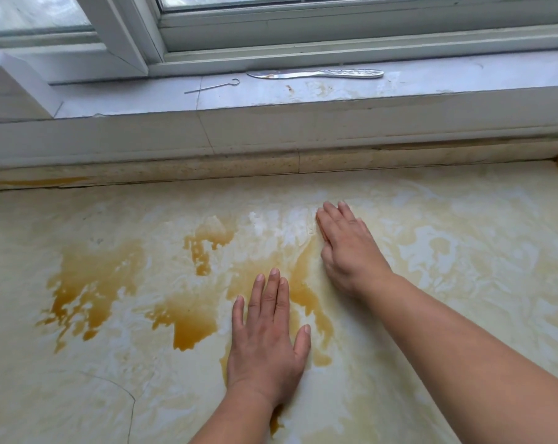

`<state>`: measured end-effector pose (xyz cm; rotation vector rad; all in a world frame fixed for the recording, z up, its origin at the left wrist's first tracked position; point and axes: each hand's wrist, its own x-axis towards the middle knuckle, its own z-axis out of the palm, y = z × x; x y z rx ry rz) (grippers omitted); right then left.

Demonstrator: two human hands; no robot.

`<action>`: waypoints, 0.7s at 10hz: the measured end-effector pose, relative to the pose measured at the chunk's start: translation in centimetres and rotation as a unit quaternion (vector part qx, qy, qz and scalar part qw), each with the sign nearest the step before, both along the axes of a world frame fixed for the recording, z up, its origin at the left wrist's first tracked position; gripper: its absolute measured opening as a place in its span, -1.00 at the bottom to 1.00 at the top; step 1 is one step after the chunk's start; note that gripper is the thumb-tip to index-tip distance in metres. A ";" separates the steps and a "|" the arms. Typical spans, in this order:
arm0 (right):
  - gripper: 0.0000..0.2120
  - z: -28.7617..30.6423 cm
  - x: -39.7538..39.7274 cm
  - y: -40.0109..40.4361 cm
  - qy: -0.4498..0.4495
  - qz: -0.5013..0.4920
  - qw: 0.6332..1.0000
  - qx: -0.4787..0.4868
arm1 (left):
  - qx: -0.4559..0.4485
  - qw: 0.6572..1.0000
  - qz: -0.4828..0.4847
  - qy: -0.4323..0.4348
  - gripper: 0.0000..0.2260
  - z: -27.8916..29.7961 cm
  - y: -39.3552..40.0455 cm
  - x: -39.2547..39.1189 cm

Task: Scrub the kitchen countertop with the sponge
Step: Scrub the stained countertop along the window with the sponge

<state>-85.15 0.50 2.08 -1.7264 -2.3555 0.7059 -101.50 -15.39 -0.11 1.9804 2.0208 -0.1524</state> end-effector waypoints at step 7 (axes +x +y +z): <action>-0.34 -0.3 0.0 2.8 -0.002 0.011 1.000 0.005 | -0.007 1.000 -0.001 -0.009 -0.27 0.3 0.0 0.1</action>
